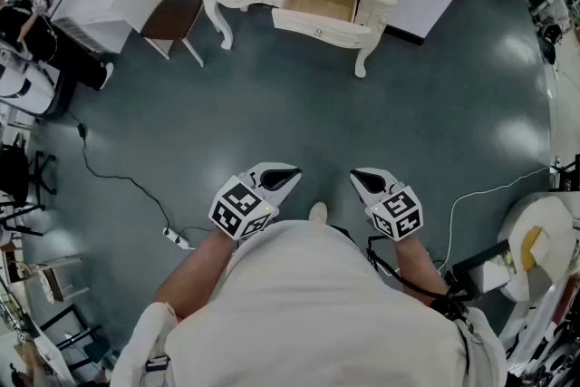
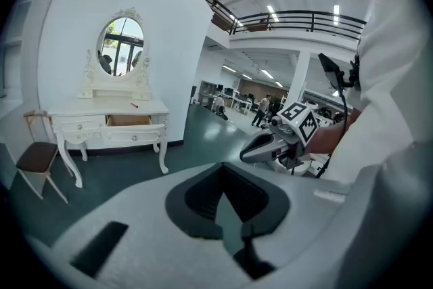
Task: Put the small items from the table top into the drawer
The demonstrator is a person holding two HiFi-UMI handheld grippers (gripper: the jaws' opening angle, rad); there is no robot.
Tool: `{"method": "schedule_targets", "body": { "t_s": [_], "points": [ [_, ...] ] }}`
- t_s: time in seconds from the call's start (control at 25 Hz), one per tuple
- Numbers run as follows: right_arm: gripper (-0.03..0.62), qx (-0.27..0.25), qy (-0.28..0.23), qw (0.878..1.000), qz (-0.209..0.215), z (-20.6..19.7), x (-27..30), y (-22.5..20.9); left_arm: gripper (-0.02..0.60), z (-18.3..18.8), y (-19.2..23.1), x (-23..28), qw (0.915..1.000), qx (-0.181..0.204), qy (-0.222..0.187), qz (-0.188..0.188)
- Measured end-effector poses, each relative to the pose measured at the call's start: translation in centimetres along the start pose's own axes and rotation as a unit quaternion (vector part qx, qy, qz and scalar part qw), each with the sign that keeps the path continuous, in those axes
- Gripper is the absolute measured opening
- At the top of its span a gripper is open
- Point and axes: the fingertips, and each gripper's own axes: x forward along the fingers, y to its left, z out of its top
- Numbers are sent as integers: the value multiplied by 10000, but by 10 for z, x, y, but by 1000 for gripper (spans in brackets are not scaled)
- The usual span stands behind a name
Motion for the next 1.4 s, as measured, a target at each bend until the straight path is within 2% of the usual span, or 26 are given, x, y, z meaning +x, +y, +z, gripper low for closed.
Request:
{"method": "schedule_targets", "body": {
  "t_s": [0.16,0.44,0.76,0.92,1.12,1.4],
  "points": [
    [0,-135,-6,9999,107,10,8,16,2,-9,4,-17,9998,-190,-48,79],
    [0,-199,96,9996,188,10,11,16,2,-16,15,-21,9992,-302,-6,246],
    [2,-108,50,9997,229,-1,6,-11,2,-5,20,-5,9980,-420,-116,467],
    [43,-14,29,9999,142,1,14,-27,2,0,30,2,9979,-457,-108,442],
    [43,137,-2,9999,-36,16,41,-48,2,7,68,12,9984,-449,-173,280],
    [23,196,94,9985,-509,76,94,-101,2,55,163,36,9989,-238,-274,-292]
  ]
}}
